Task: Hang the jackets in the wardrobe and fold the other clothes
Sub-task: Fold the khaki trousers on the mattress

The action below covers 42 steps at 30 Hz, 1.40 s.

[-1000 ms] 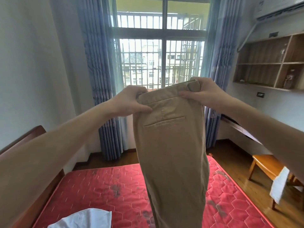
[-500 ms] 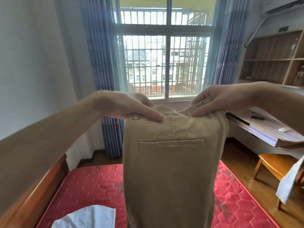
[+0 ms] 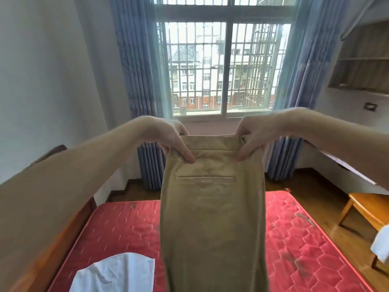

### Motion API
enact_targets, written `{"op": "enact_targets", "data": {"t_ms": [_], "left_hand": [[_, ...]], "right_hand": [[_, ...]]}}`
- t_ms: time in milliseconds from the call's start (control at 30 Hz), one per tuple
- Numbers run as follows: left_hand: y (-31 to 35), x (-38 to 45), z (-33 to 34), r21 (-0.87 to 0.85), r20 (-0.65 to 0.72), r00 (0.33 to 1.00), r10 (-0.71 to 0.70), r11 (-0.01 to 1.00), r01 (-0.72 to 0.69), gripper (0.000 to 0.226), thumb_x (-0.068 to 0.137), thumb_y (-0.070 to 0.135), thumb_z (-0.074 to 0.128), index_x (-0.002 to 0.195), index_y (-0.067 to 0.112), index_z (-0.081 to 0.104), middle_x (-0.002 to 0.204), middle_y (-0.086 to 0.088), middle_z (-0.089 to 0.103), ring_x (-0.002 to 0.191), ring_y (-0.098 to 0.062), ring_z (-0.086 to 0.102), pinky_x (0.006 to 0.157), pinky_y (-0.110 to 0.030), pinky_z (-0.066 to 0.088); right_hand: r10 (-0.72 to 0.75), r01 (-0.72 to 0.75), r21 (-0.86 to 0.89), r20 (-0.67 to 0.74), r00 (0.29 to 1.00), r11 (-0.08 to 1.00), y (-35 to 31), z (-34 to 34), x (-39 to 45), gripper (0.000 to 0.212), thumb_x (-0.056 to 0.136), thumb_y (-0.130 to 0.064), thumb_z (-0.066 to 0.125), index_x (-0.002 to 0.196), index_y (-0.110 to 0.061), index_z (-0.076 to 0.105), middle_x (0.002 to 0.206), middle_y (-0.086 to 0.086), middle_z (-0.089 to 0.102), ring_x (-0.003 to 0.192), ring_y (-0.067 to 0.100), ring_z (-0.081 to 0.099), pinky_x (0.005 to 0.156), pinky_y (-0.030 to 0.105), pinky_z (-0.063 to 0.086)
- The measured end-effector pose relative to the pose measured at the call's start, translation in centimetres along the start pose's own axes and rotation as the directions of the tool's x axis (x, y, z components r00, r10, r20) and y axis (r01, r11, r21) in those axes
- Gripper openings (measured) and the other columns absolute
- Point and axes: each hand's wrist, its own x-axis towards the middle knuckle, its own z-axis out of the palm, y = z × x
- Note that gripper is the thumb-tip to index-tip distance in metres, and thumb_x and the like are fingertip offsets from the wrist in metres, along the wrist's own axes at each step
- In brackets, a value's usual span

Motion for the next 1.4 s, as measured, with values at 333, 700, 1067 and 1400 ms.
{"op": "enact_targets", "data": {"t_ms": [333, 700, 1067, 1400], "left_hand": [[-5.0, 12.7, -6.6, 0.322, -0.651, 0.699, 0.294, 0.942, -0.096, 0.025, 0.086, 0.000, 0.060, 0.063, 0.009, 0.055, 0.065, -0.001, 0.055, 0.066, -0.020, 0.053, 0.060, -0.027, 0.039], [-6.1, 13.4, 1.8, 0.633, -0.541, 0.652, 0.531, 0.768, -0.100, 0.018, 0.104, 0.007, 0.050, 0.113, 0.012, 0.065, 0.092, -0.007, 0.070, 0.086, -0.032, 0.071, 0.079, -0.046, 0.057], [-19.7, 15.0, 37.1, 0.617, -0.273, 0.858, 0.435, 0.764, -0.191, 0.045, 0.052, 0.006, 0.092, 0.079, 0.023, 0.060, 0.061, 0.007, 0.059, 0.049, -0.017, 0.062, 0.041, -0.029, 0.045], [-29.5, 7.8, 72.7, 0.399, 0.012, 0.987, 0.162, 0.904, -0.153, 0.050, 0.023, 0.007, 0.087, 0.065, 0.023, 0.065, 0.052, 0.009, 0.054, 0.044, -0.010, 0.054, 0.034, -0.024, 0.034]], "right_hand": [[-0.231, -0.072, -0.428, -0.613, 0.755, 0.901, 3.3, -3.9, 13.9, 0.039, 0.089, -0.003, 0.052, 0.057, -0.023, 0.041, 0.065, -0.001, 0.046, 0.072, 0.029, 0.054, 0.068, 0.037, 0.044], [-0.231, -0.184, -0.523, -0.630, 0.741, 0.832, 8.0, 2.9, 11.6, 0.017, 0.100, -0.007, 0.049, 0.102, -0.013, 0.065, 0.079, 0.006, 0.062, 0.080, 0.031, 0.069, 0.075, 0.042, 0.055], [-0.166, -0.022, -0.523, -0.309, 0.937, 0.852, 17.0, 38.5, 8.2, 0.053, 0.028, 0.004, 0.090, 0.059, -0.022, 0.056, 0.046, -0.006, 0.052, 0.034, 0.013, 0.054, 0.028, 0.025, 0.035], [-0.004, 0.025, -0.316, 0.065, 0.998, 0.949, 22.0, 73.4, 0.5, 0.051, 0.021, -0.002, 0.091, 0.051, -0.023, 0.055, 0.041, -0.001, 0.049, 0.030, 0.016, 0.052, 0.029, 0.023, 0.031]]}}
